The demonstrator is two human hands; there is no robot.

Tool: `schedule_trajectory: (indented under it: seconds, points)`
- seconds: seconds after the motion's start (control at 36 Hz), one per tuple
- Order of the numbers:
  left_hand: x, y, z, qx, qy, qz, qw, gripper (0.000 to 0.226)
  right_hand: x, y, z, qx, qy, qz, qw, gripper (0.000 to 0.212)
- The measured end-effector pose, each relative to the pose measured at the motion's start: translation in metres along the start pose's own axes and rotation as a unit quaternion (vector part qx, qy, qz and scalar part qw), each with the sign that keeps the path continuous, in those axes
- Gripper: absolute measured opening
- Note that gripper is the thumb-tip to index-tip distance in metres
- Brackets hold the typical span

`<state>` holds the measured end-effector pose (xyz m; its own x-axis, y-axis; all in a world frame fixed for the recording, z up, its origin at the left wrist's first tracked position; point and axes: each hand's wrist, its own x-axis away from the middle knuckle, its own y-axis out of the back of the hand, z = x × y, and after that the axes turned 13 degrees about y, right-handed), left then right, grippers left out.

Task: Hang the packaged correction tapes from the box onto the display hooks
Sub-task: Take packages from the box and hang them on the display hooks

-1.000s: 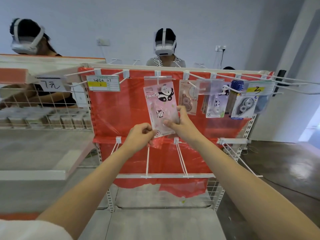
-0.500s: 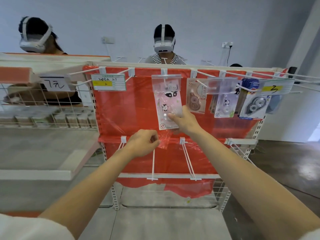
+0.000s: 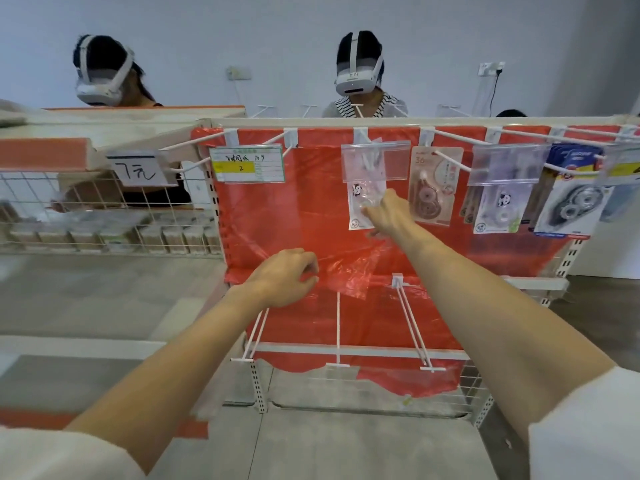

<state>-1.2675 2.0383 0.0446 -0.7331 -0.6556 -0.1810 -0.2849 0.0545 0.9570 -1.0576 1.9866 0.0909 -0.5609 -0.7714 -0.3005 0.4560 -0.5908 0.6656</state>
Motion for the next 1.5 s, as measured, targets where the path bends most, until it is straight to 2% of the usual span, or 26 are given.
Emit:
schedule_trajectory:
  seconds: [0.06,0.14,0.36,0.5,0.64,0.83,1.0,1.11,1.28,1.5]
  points:
    - [0.000,-0.001,0.003,-0.001,-0.001,0.002,1.000,0.012,-0.002,-0.003,-0.001,-0.016,-0.012,0.004,1.000,0.044]
    - [0.000,-0.004,0.003,-0.003,-0.005,0.004,1.000,0.014,0.001,-0.005,-0.006,-0.030,-0.013,0.009,0.999,0.037]
    - [-0.011,-0.022,-0.030,0.017,-0.044,0.014,0.999,0.014,0.032,0.014,-0.030,0.083,0.036,0.027,0.996,0.032]
    - [-0.020,-0.043,-0.077,0.015,-0.112,0.028,0.993,0.018,0.065,0.051,-0.050,0.158,0.099,0.062,0.981,0.022]
    - [-0.021,-0.078,-0.132,-0.006,-0.190,0.078,0.979,0.018,0.103,0.086,-0.093,0.207,0.084,0.121,0.967,0.029]
    - [-0.009,-0.134,-0.217,-0.016,-0.264,0.135,0.955,0.024,0.168,0.131,-0.171,0.211,0.001,0.142,0.967,0.030]
    - [0.008,-0.196,-0.288,0.001,-0.276,0.147,0.950,0.020,0.230,0.152,-0.251,0.171,-0.094,0.110,0.975,0.027]
    - [0.025,-0.247,-0.325,0.005,-0.307,0.201,0.930,0.017,0.280,0.152,-0.309,0.142,-0.159,0.086,0.973,0.025]
    - [0.064,-0.330,-0.361,-0.013,-0.296,0.297,0.908,0.022,0.362,0.133,-0.390,0.086,-0.274,0.082,0.954,0.025]
    - [0.106,-0.400,-0.382,-0.072,-0.297,0.370,0.878,0.025,0.451,0.096,-0.467,0.012,-0.401,0.108,0.909,0.027]
